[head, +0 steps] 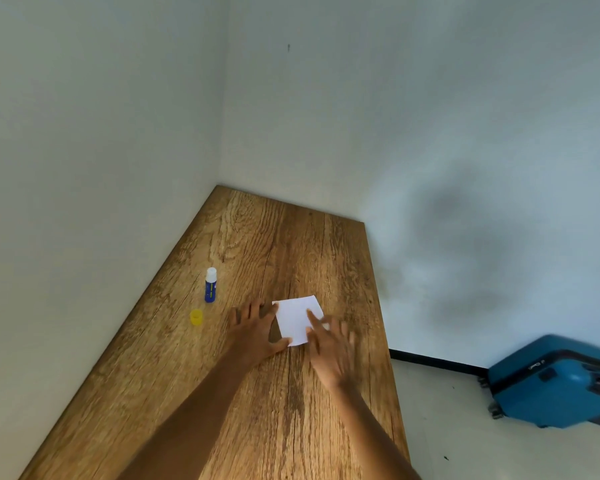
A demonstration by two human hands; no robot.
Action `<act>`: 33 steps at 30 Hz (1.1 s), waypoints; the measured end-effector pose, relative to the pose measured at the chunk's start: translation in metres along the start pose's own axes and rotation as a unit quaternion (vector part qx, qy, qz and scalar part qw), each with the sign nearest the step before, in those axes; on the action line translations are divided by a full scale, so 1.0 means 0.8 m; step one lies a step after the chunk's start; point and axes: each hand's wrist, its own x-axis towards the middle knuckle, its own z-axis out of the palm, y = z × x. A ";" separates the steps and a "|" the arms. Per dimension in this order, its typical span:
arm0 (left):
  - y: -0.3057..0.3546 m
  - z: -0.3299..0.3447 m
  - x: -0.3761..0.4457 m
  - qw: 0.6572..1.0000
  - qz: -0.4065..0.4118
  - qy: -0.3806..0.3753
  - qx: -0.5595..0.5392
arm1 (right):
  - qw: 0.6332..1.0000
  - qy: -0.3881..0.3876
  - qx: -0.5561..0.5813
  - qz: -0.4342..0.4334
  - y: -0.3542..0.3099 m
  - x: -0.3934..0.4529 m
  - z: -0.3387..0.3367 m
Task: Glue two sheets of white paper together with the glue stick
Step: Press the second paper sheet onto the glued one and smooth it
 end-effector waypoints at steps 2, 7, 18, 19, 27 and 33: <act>0.000 0.000 0.000 1.000 0.008 0.001 -0.005 | 0.998 -0.034 0.013 -0.050 -0.028 0.020 0.006; 0.001 -0.003 -0.001 1.000 0.003 -0.004 0.001 | 0.997 -0.082 -0.005 -0.008 -0.015 0.037 0.016; 0.002 -0.003 0.001 1.000 -0.001 -0.006 0.022 | 0.994 -0.093 0.011 -0.054 -0.032 0.056 0.019; 0.002 -0.003 0.002 1.000 -0.003 -0.010 0.025 | 0.995 -0.096 0.004 -0.034 -0.021 0.057 0.019; -0.001 -0.001 -0.001 1.000 0.001 -0.005 0.005 | 0.972 -0.057 0.185 0.129 0.041 0.085 -0.001; 0.014 -0.008 0.007 0.979 0.069 0.164 -0.102 | 0.958 -0.095 0.258 0.079 0.054 0.118 -0.009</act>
